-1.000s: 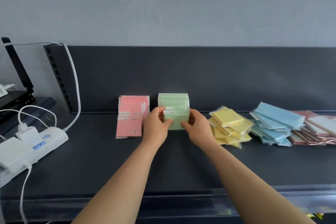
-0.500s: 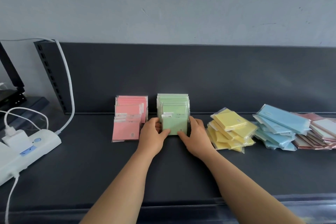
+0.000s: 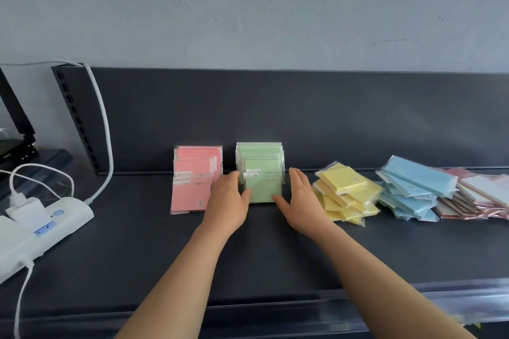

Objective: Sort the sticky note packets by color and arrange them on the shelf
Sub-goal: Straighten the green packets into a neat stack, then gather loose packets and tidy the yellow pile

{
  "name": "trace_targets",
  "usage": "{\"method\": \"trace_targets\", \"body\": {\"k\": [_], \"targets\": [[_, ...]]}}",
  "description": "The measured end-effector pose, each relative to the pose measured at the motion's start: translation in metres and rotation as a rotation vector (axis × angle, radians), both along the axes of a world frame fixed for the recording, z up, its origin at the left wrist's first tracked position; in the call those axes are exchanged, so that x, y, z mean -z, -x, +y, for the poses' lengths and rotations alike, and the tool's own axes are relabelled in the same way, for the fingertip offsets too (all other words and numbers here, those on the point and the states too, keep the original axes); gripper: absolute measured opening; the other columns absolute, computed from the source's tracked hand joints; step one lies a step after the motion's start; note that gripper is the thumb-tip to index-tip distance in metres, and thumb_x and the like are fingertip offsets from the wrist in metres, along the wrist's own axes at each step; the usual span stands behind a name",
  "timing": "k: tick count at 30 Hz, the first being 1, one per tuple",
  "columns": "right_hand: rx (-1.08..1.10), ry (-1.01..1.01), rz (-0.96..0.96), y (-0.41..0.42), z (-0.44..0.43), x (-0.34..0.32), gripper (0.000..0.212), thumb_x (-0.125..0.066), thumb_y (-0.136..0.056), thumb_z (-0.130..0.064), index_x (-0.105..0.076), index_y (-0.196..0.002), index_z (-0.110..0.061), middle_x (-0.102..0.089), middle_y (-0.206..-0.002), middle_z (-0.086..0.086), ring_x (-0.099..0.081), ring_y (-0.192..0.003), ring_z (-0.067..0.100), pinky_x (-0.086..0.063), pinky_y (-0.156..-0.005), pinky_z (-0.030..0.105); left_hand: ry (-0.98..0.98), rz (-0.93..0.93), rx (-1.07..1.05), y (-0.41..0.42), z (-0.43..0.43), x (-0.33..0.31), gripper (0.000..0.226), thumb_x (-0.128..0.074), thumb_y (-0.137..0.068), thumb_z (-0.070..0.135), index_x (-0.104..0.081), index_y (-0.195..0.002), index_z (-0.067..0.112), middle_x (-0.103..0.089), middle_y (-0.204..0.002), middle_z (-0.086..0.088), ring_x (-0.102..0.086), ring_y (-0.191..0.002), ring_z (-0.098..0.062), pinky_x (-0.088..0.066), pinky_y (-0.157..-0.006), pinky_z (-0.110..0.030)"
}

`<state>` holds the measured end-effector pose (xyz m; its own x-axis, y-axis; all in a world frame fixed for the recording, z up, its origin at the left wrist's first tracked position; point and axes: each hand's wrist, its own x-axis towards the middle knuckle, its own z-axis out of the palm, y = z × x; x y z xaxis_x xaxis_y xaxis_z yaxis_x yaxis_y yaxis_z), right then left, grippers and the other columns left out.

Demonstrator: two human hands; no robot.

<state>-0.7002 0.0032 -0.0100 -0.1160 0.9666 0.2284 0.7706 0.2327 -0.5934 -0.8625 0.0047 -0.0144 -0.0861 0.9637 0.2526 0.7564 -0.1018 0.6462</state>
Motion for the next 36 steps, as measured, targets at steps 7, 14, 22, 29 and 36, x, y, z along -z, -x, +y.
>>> {"method": "trace_targets", "body": {"k": [7,14,22,29,36], "targets": [[0.047,-0.179,-0.052,-0.044,-0.032,-0.018,0.053,-0.048,-0.098,-0.024,-0.032,-0.147,-0.013,-0.03,-0.154,-0.003,-0.025,-0.142,0.011,-0.014,-0.107,0.012,-0.193,0.059,0.057,-0.028,-0.023,-0.019,0.045,-0.049,-0.098,0.022,-0.041,-0.141,0.012,-0.048,-0.136,-0.003,-0.045,-0.124,-0.021,-0.038,-0.101,-0.032],[0.228,-0.243,-0.101,-0.126,-0.037,-0.015,0.028,-0.045,-0.095,-0.008,-0.061,-0.118,-0.005,-0.057,-0.126,0.006,-0.05,-0.12,0.028,-0.037,-0.101,0.03,-0.101,-0.047,0.171,-0.097,-0.026,-0.022,0.048,-0.046,-0.1,0.032,-0.038,-0.144,0.015,-0.047,-0.139,-0.002,-0.043,-0.128,-0.018,-0.037,-0.106,-0.032],[0.091,-0.161,-0.199,-0.149,-0.036,0.001,0.024,-0.042,-0.098,-0.009,-0.063,-0.107,-0.001,-0.055,-0.126,0.007,-0.051,-0.114,0.024,-0.04,-0.093,0.027,0.185,-0.15,0.112,-0.156,0.008,-0.033,0.068,-0.058,-0.092,0.042,-0.031,-0.148,0.016,-0.042,-0.147,-0.004,-0.042,-0.132,-0.022,-0.038,-0.106,-0.036],[-0.042,-0.027,-0.038,-0.154,-0.033,-0.001,0.03,-0.039,-0.101,-0.022,-0.054,-0.127,-0.016,-0.016,-0.156,0.016,-0.01,-0.147,0.026,-0.021,-0.113,0.031,0.087,-0.359,-0.041,-0.143,-0.007,-0.017,0.037,-0.07,-0.086,0.03,-0.045,-0.111,0.018,-0.055,-0.101,0.009,-0.054,-0.089,-0.008,-0.041,-0.067,-0.022],[-0.057,-0.065,0.043,-0.147,-0.018,-0.001,0.015,-0.054,-0.095,-0.028,-0.059,-0.107,-0.02,-0.034,-0.143,0.008,-0.023,-0.139,0.025,-0.028,-0.106,0.03,0.135,-0.675,-0.13,-0.117,-0.04,-0.003,0.038,-0.062,-0.089,0.005,-0.042,-0.118,0.019,-0.06,-0.11,-0.001,-0.065,-0.089,-0.016,-0.059,-0.079,-0.036]]}}
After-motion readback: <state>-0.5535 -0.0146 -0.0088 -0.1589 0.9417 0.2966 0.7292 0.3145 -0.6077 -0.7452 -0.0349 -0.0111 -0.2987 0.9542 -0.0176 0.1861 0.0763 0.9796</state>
